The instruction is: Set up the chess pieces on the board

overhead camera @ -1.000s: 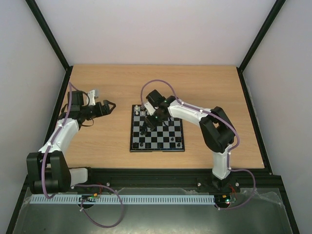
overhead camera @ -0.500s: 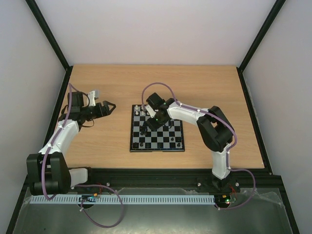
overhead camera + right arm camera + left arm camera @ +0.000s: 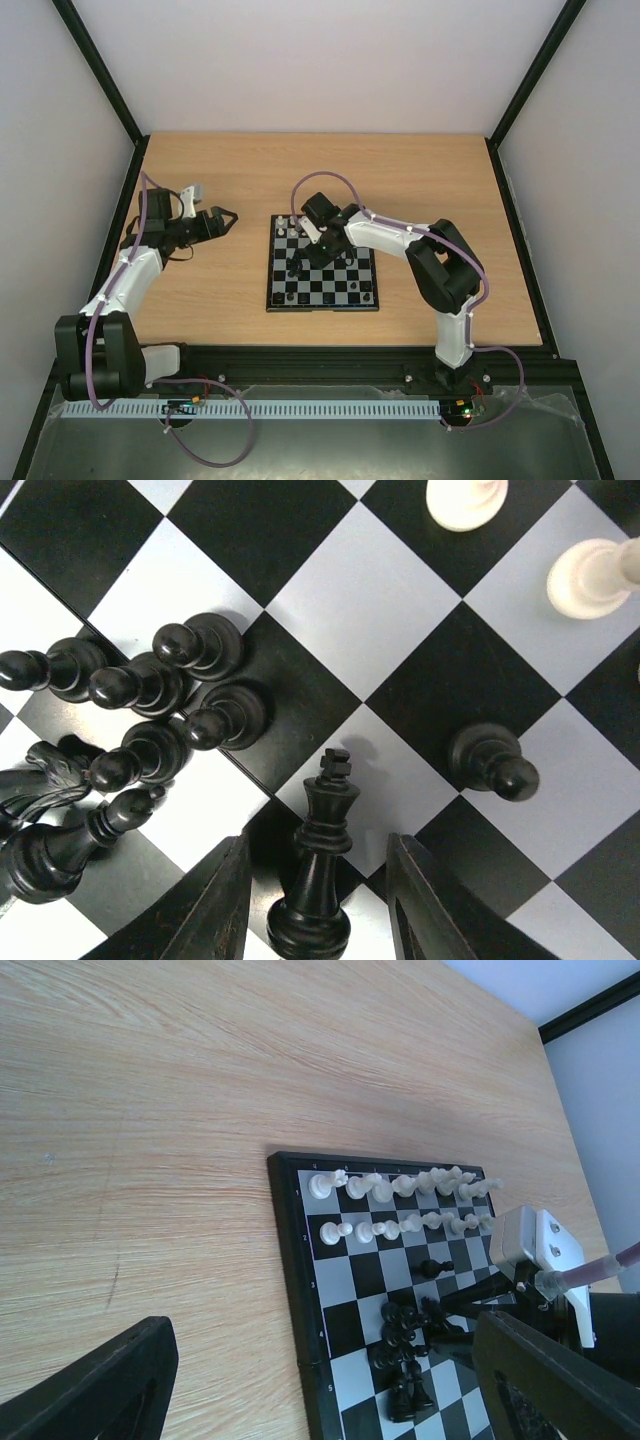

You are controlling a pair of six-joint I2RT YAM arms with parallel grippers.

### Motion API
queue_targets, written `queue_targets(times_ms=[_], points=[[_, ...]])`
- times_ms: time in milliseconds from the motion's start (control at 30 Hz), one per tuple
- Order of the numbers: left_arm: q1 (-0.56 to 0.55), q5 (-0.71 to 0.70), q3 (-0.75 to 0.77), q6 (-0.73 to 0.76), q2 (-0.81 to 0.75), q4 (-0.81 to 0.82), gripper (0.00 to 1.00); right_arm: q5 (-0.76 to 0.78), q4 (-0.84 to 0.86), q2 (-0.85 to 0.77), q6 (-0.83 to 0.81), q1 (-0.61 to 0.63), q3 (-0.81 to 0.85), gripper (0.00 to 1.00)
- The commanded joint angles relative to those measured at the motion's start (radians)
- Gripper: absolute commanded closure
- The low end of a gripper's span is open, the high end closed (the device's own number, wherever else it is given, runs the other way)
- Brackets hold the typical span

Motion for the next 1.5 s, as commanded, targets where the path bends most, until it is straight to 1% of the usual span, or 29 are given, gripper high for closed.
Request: queue_targets(times_ms=[0, 300, 467, 600, 700, 833, 967, 1033, 1100, 1167, 1233, 1300, 1333, 1467], points=[[0.006, 0.019, -0.012, -0.014, -0.017, 0.018, 0.16, 0.034, -0.070, -0.013, -0.023, 0.006, -0.033, 0.62], [0.006, 0.021, -0.029, -0.022, -0.025, 0.030, 0.16, 0.043, -0.072, -0.044, -0.034, 0.006, -0.075, 0.67], [0.006, 0.022, -0.033, -0.027, -0.025, 0.038, 0.16, 0.046, -0.064, -0.040, -0.039, 0.006, -0.072, 0.75], [0.004, 0.023, -0.030, -0.026, -0.018, 0.035, 0.16, 0.053, -0.063, -0.030, -0.061, 0.005, -0.052, 0.83], [0.000, 0.022, -0.017, -0.019, -0.009, 0.027, 0.17, 0.048, -0.069, -0.035, -0.095, 0.006, -0.044, 0.86], [-0.036, 0.028, 0.030, 0.027, 0.027, -0.007, 0.20, 0.086, -0.063, -0.075, -0.120, 0.007, -0.046, 0.90], [-0.098, 0.052, 0.110, 0.122, 0.095, -0.078, 0.23, 0.088, -0.062, -0.148, -0.148, 0.006, -0.030, 0.92], [-0.130, 0.112, 0.174, 0.159, 0.153, -0.122, 0.26, 0.064, -0.066, -0.182, -0.162, 0.006, -0.017, 0.92], [-0.145, 0.238, 0.223, 0.158, 0.228, -0.147, 0.32, 0.030, -0.071, -0.215, -0.174, 0.006, -0.008, 0.93], [-0.146, 0.384, 0.236, 0.086, 0.279, -0.086, 0.39, -0.010, -0.080, -0.241, -0.187, 0.006, -0.006, 0.93], [-0.150, 0.515, 0.228, -0.033, 0.307, 0.039, 0.42, -0.037, -0.091, -0.258, -0.203, 0.006, -0.005, 0.93], [-0.162, 0.583, 0.223, -0.140, 0.332, 0.147, 0.44, -0.045, -0.098, -0.274, -0.212, 0.006, -0.003, 0.93], [-0.171, 0.608, 0.224, -0.166, 0.344, 0.176, 0.44, -0.051, -0.100, -0.282, -0.218, 0.006, -0.002, 0.93], [-0.219, 0.658, 0.225, -0.202, 0.375, 0.204, 0.45, -0.097, -0.104, -0.311, -0.243, 0.006, 0.004, 0.92]])
